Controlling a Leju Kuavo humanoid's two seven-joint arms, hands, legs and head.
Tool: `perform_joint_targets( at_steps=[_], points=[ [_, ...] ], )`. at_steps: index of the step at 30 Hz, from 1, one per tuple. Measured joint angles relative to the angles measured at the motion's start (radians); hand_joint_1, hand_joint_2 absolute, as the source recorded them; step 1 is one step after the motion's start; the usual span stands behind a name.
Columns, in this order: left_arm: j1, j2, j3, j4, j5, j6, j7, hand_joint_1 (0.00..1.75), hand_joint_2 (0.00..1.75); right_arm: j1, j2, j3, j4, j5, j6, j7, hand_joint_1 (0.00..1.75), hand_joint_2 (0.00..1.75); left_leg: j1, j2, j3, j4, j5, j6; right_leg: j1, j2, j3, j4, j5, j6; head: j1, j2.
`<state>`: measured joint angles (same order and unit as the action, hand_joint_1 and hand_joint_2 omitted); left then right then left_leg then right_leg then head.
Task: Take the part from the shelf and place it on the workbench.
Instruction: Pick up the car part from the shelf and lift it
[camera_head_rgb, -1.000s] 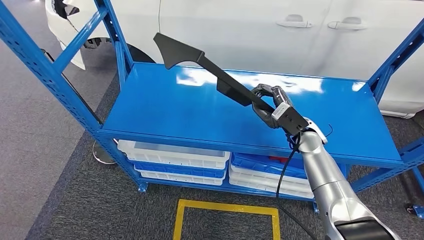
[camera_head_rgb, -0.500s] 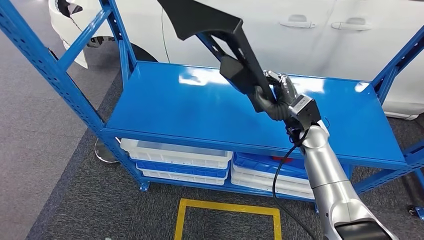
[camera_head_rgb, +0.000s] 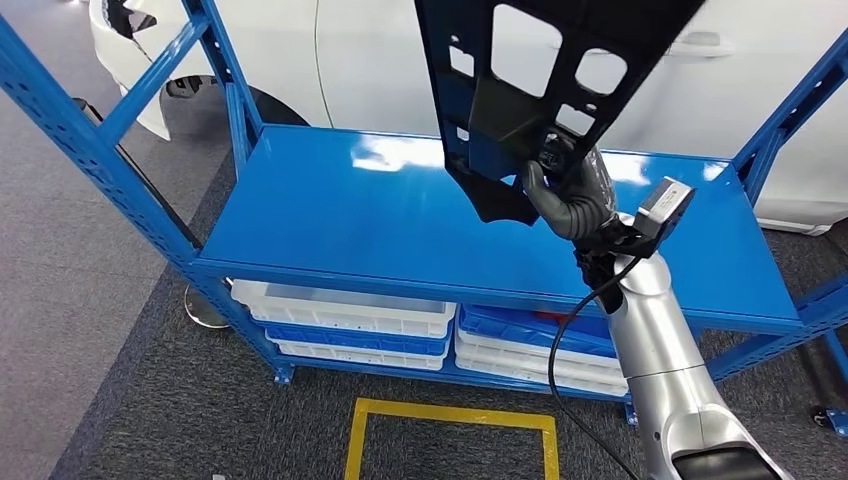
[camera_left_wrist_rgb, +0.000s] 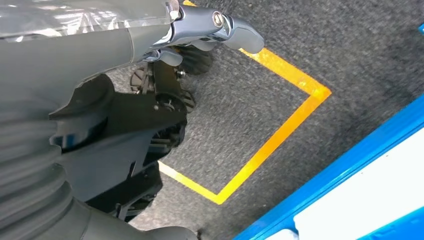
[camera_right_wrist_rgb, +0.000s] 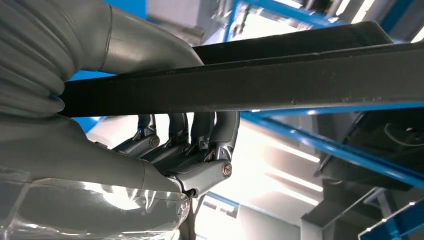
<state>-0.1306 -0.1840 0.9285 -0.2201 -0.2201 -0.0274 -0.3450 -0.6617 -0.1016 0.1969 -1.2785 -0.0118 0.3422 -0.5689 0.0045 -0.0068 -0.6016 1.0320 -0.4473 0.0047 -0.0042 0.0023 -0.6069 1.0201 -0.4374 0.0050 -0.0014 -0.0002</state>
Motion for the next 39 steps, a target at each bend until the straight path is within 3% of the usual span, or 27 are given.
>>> perform_joint_targets(
  at_steps=[2, 4, 5, 7, 9, 10, 11, 13, 15, 19, 21, 23, 24, 25, 26, 29, 30, 33, 35, 38, 39],
  points=[
    [0.002, 0.000, 0.000, 0.000, 0.002, 0.003, 0.010, 0.00, 1.75, 0.009, 0.003, 0.002, -0.011, -0.030, 0.014, 0.007, 1.75, 1.75, -0.001, -0.001, 0.002, -0.008, 0.000, 0.007, 0.000, 0.000, -0.001, -0.003, 0.003, 0.011, 0.000, 0.000],
    [0.002, 0.000, 0.000, 0.000, 0.001, 0.010, 0.029, 0.00, 1.75, 0.015, 0.004, 0.005, -0.023, -0.060, 0.025, 0.012, 1.75, 1.75, 0.003, -0.001, 0.005, -0.018, 0.007, 0.017, -0.001, 0.000, -0.008, 0.014, -0.013, 0.021, 0.002, 0.000],
    [0.002, 0.000, 0.000, 0.000, 0.000, 0.015, 0.043, 0.00, 1.75, 0.016, 0.005, 0.007, -0.029, -0.075, 0.030, 0.013, 1.75, 1.75, 0.005, -0.001, 0.007, -0.023, 0.011, 0.022, -0.002, 0.000, -0.024, 0.050, -0.035, 0.026, 0.003, 0.000],
    [0.002, 0.000, 0.000, 0.000, -0.007, 0.026, 0.075, 0.00, 1.75, 0.024, 0.006, 0.011, -0.038, -0.096, 0.037, 0.013, 1.75, 1.75, 0.006, 0.000, 0.008, -0.025, 0.012, 0.026, -0.006, -0.001, -0.082, 0.177, -0.099, 0.035, 0.006, 0.000],
    [0.005, 0.000, 0.000, 0.000, -0.010, 0.032, 0.095, 0.00, 1.75, 0.040, 0.007, 0.018, -0.044, -0.103, 0.041, 0.013, 1.75, 1.75, 0.006, -0.001, 0.008, -0.024, 0.012, 0.027, -0.010, -0.001, -0.130, 0.278, -0.129, 0.040, 0.006, 0.000],
    [0.006, 0.000, 0.000, 0.000, -0.011, 0.033, 0.102, 0.00, 1.75, 0.048, 0.008, 0.022, -0.048, -0.105, 0.043, 0.013, 1.75, 1.75, 0.006, -0.001, 0.008, -0.023, 0.012, 0.026, -0.011, -0.001, -0.129, 0.275, -0.115, 0.040, 0.006, 0.000],
    [0.007, 0.000, 0.000, 0.000, -0.011, 0.033, 0.106, 0.00, 1.75, 0.053, 0.008, 0.027, -0.054, -0.107, 0.046, 0.013, 1.75, 1.75, 0.006, -0.002, 0.008, -0.021, 0.011, 0.025, -0.012, -0.001, -0.108, 0.230, -0.085, 0.040, 0.006, 0.000],
    [0.009, 0.000, 0.000, 0.000, -0.010, 0.034, 0.112, 0.00, 1.75, 0.055, 0.010, 0.036, -0.068, -0.112, 0.050, 0.011, 1.75, 1.75, 0.004, -0.003, 0.007, -0.015, 0.008, 0.019, -0.011, -0.002, -0.039, 0.087, -0.020, 0.033, 0.006, 0.000],
    [0.010, 0.000, 0.000, 0.000, -0.010, 0.038, 0.118, 0.00, 1.75, 0.055, 0.013, 0.045, -0.082, -0.115, 0.051, 0.010, 1.75, 1.75, 0.001, -0.003, 0.004, -0.012, 0.006, 0.011, -0.006, -0.001, -0.002, 0.006, 0.004, 0.023, 0.005, 0.000],
    [0.016, 0.001, 0.000, 0.000, -0.010, 0.048, 0.129, 0.00, 1.75, 0.058, 0.018, 0.064, -0.101, -0.116, 0.052, 0.010, 1.75, 1.75, 0.001, -0.002, -0.003, 0.000, -0.006, -0.009, -0.008, -0.002, -0.004, -0.007, 0.011, -0.001, 0.004, 0.000],
    [0.018, 0.002, 0.000, 0.000, -0.010, 0.049, 0.133, 0.00, 1.75, 0.059, 0.022, 0.071, -0.112, -0.116, 0.051, 0.010, 1.75, 1.75, 0.003, -0.001, -0.033, 0.080, -0.063, -0.017, -0.010, -0.005, -0.004, -0.012, 0.017, -0.011, 0.001, 0.000],
    [0.020, 0.002, 0.000, 0.000, -0.010, 0.049, 0.139, 0.00, 1.75, 0.066, 0.024, 0.079, -0.122, -0.116, 0.050, 0.011, 1.75, 1.75, 0.005, 0.000, -0.083, 0.212, -0.133, -0.024, -0.008, -0.006, -0.008, -0.012, 0.021, -0.016, -0.001, 0.000],
    [0.020, 0.002, 0.000, 0.000, -0.011, 0.049, 0.141, 0.00, 1.75, 0.070, 0.024, 0.083, -0.126, -0.116, 0.047, 0.011, 1.75, 1.75, 0.005, 0.000, -0.097, 0.258, -0.149, -0.025, -0.006, -0.007, -0.011, -0.011, 0.022, -0.016, -0.001, 0.000],
    [0.021, 0.002, 0.000, 0.000, -0.012, 0.049, 0.143, 0.00, 1.75, 0.075, 0.025, 0.085, -0.131, -0.115, 0.043, 0.012, 1.75, 1.75, 0.006, 0.000, -0.095, 0.268, -0.147, -0.026, -0.006, -0.007, -0.013, -0.009, 0.023, -0.016, -0.001, 0.000],
    [0.021, 0.002, 0.000, 0.000, -0.013, 0.049, 0.144, 0.00, 1.75, 0.078, 0.027, 0.087, -0.136, -0.114, 0.037, 0.014, 1.75, 1.75, 0.006, 0.000, -0.074, 0.237, -0.128, -0.024, -0.006, -0.008, -0.016, -0.007, 0.025, -0.015, -0.001, 0.000],
    [0.019, 0.003, 0.000, 0.000, -0.015, 0.047, 0.146, 0.00, 1.75, 0.080, 0.030, 0.088, -0.151, -0.106, 0.010, 0.018, 1.75, 1.75, 0.004, 0.000, 0.035, 0.042, -0.056, -0.015, -0.003, -0.007, -0.023, 0.002, 0.029, -0.007, -0.001, 0.000],
    [0.018, 0.003, 0.000, 0.000, -0.015, 0.047, 0.146, 0.00, 1.75, 0.081, 0.031, 0.089, -0.155, -0.100, -0.003, 0.020, 1.75, 1.75, 0.002, 0.000, 0.053, 0.006, -0.046, -0.010, -0.002, -0.006, -0.026, 0.004, 0.032, -0.002, -0.001, 0.000],
    [0.020, 0.003, -0.001, 0.000, -0.018, 0.048, 0.147, 0.00, 1.75, 0.084, 0.033, 0.091, -0.160, -0.078, -0.042, 0.027, 1.75, 1.75, 0.000, -0.001, 0.050, -0.010, -0.032, 0.005, -0.002, -0.005, -0.031, 0.001, 0.044, 0.018, 0.000, 0.000],
    [0.020, 0.003, -0.001, 0.000, -0.020, 0.050, 0.147, 0.00, 1.75, 0.086, 0.033, 0.091, -0.160, -0.066, -0.071, 0.027, 1.75, 1.75, 0.004, 0.002, 0.043, -0.019, -0.013, 0.019, -0.004, -0.003, -0.045, 0.028, 0.013, 0.030, 0.001, 0.000],
    [0.019, 0.002, -0.001, 0.000, -0.021, 0.051, 0.147, 0.00, 1.75, 0.092, 0.033, 0.091, -0.161, -0.035, -0.133, 0.027, 1.75, 1.75, 0.005, 0.005, 0.013, -0.021, 0.012, 0.030, -0.009, -0.002, -0.106, 0.202, -0.111, 0.044, 0.004, 0.000],
    [0.019, 0.003, -0.001, 0.000, -0.021, 0.051, 0.147, 0.00, 1.75, 0.096, 0.033, 0.091, -0.160, -0.029, -0.143, 0.028, 1.75, 1.75, 0.004, 0.005, 0.002, -0.019, 0.019, 0.030, -0.010, -0.002, -0.119, 0.258, -0.137, 0.047, 0.004, 0.000]
  ],
)
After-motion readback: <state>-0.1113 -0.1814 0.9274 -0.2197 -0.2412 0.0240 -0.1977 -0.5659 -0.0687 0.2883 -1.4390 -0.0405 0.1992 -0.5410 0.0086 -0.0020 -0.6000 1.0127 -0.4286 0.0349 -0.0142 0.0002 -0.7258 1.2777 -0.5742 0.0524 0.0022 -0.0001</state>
